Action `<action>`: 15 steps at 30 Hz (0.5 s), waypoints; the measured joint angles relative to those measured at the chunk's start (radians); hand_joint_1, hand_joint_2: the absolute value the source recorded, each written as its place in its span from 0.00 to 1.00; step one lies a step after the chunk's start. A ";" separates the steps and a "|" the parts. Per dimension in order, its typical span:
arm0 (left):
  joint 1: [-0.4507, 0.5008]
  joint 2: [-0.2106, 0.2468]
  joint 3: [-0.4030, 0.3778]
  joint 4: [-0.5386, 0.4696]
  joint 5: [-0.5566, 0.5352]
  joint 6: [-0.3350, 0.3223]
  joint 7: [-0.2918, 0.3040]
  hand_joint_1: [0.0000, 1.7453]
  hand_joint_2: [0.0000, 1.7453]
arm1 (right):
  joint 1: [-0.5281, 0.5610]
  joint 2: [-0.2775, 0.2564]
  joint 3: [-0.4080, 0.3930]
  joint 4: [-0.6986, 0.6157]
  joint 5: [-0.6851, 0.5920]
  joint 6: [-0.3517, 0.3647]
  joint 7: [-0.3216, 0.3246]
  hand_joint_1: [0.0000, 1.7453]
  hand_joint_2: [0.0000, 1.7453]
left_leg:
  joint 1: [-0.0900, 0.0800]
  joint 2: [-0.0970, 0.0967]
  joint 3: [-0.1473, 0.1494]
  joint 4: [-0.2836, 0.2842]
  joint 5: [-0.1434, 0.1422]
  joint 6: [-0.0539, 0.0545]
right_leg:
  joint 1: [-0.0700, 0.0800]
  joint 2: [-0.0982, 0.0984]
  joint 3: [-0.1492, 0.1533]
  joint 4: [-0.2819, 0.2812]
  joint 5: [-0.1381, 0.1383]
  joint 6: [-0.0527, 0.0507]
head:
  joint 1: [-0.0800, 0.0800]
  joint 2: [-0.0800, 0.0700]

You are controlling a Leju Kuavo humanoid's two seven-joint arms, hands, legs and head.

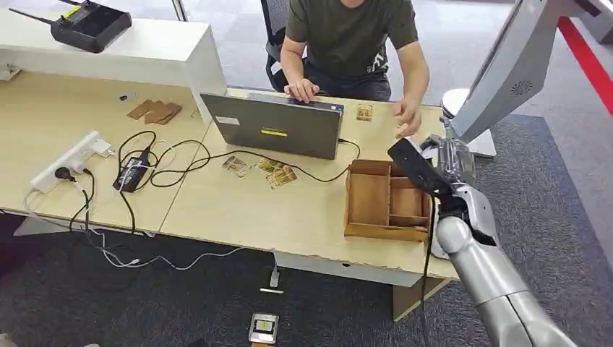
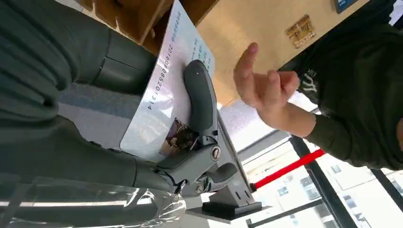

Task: Pass the card to the sensor for recognition and then transmit it.

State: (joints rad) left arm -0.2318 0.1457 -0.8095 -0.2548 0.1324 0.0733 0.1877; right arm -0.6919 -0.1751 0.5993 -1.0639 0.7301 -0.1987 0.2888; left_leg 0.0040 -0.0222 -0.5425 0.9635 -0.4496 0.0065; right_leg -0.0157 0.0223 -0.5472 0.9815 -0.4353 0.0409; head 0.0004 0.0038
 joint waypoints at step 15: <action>-0.008 0.000 0.000 0.000 -0.014 -0.011 0.000 0.00 1.00 | -0.031 0.040 0.004 0.043 0.000 -0.003 -0.006 1.00 1.00 | 0.000 0.000 0.000 0.000 0.000 0.000 | 0.000 0.000 0.000 0.000 0.000 0.000 | 0.000 0.000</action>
State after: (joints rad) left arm -0.2400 0.1457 -0.8095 -0.2548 0.1183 0.0626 0.1877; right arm -0.7231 -0.1350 0.6031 -1.0204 0.7298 -0.2018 0.2823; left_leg 0.0039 -0.0223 -0.5424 0.9636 -0.4496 0.0065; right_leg -0.0158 0.0223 -0.5472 0.9813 -0.4352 0.0409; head 0.0004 0.0038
